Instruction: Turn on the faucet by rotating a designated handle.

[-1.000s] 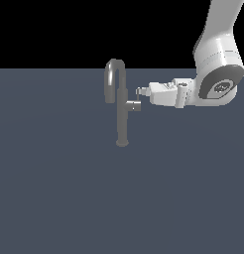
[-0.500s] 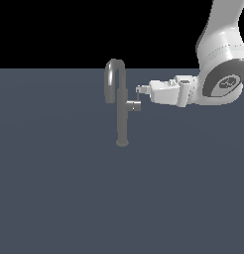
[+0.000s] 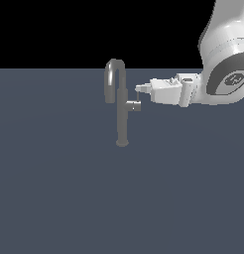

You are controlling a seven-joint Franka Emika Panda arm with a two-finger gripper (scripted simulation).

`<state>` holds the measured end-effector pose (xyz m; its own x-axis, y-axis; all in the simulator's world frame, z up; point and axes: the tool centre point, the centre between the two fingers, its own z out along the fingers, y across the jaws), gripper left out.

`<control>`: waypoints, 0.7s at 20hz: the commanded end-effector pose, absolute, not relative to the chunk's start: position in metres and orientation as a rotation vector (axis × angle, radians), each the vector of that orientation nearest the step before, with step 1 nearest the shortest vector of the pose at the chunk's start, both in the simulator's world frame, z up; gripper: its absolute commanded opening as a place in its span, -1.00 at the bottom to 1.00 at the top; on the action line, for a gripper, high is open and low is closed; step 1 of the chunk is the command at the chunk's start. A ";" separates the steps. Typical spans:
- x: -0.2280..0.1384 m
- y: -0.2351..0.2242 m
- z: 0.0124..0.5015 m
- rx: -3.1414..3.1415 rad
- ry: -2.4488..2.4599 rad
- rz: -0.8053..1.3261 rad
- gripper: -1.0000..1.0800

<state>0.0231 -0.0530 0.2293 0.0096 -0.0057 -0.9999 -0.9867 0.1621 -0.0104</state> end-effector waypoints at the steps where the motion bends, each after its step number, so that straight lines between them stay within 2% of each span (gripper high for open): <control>1: 0.019 -0.052 0.228 -1.096 1.278 1.081 -1.00; 9: -0.011 -0.048 0.214 -1.092 1.281 1.095 -1.00; 11: -0.003 -0.049 0.225 -1.102 1.268 1.075 -1.00; 14: -0.014 -0.047 0.210 -1.098 1.274 1.085 -1.00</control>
<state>-0.0055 -0.0490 0.2234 0.0299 -0.0064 -0.9995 -0.9867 0.1594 -0.0306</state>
